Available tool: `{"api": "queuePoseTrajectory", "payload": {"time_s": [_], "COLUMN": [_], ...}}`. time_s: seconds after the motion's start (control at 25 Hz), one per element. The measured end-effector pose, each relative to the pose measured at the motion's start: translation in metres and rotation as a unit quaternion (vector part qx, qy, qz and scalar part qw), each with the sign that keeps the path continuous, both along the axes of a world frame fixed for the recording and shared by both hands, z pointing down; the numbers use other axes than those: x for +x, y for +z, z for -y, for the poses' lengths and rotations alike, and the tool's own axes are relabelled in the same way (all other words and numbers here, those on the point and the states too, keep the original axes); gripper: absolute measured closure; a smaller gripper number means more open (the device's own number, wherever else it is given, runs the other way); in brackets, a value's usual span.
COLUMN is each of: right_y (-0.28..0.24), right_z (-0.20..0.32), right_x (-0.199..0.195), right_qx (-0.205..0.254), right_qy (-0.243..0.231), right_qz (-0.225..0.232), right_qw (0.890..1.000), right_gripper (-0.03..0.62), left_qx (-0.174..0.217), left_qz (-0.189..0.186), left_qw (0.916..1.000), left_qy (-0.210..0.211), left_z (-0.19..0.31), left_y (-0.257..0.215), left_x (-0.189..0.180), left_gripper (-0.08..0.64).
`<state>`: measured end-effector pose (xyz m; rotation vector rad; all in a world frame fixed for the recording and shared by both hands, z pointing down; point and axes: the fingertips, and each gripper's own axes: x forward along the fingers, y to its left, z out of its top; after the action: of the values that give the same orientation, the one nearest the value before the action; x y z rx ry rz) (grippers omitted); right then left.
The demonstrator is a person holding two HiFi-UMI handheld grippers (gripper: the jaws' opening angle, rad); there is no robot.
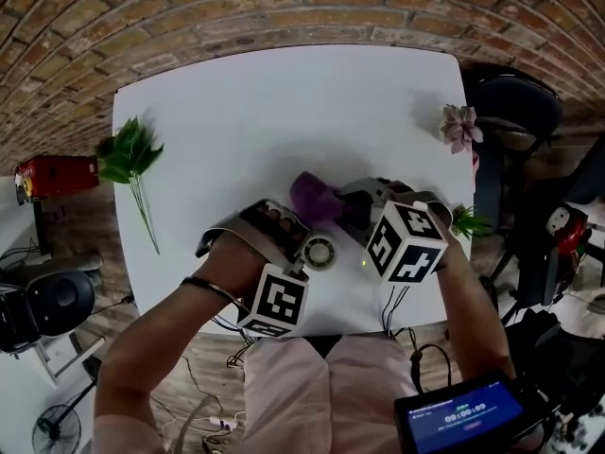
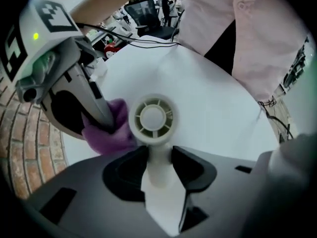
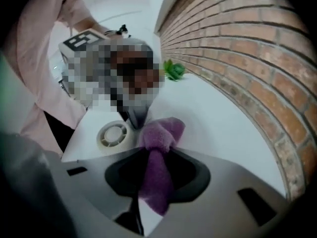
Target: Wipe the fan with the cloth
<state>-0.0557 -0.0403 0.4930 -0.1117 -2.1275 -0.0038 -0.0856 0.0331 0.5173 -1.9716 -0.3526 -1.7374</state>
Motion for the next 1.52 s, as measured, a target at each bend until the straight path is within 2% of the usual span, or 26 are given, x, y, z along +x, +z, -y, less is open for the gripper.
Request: {"api": "queuePoseTrajectory", "payload": {"time_s": [0.16,0.36,0.56,0.68,0.88,1.16,1.52], "right_y": [0.007,0.009,0.011,0.01,0.009,0.008,0.008], "right_z": [-0.021,-0.033,-0.036,-0.039,-0.04,-0.047,-0.072], "right_x": [-0.009,-0.009,-0.01,-0.008,0.002,0.023,0.047], "right_qx": [0.008,0.015,0.058,0.063,0.045,0.016,-0.02], "right_qy": [-0.073,-0.134,-0.213,-0.234,-0.199,-0.139,-0.043], "right_qz": [-0.011,-0.014,-0.034,-0.036,-0.028,-0.028,-0.027], "right_qw": [0.997,0.991,0.975,0.97,0.979,0.99,0.998], "right_gripper": [0.492,0.495,0.497,0.5,0.5,0.5,0.5], "left_qx": [0.015,0.036,0.025,0.014,0.003,0.004,0.005], "left_qz": [-0.005,-0.036,-0.033,-0.036,-0.051,-0.056,-0.058], "left_qw": [0.9998,0.9983,0.9984,0.9977,0.9936,0.989,0.9745], "left_qy": [0.011,-0.028,-0.038,-0.056,-0.101,-0.136,-0.217], "left_z": [0.001,0.003,0.005,0.006,0.008,0.01,0.011], "left_y": [0.001,0.001,0.001,0.001,0.002,0.002,0.003], "left_x": [0.0,0.001,0.001,0.001,0.003,0.001,-0.003], "left_gripper": [0.388,0.388,0.39,0.39,0.388,0.385,0.383]}}
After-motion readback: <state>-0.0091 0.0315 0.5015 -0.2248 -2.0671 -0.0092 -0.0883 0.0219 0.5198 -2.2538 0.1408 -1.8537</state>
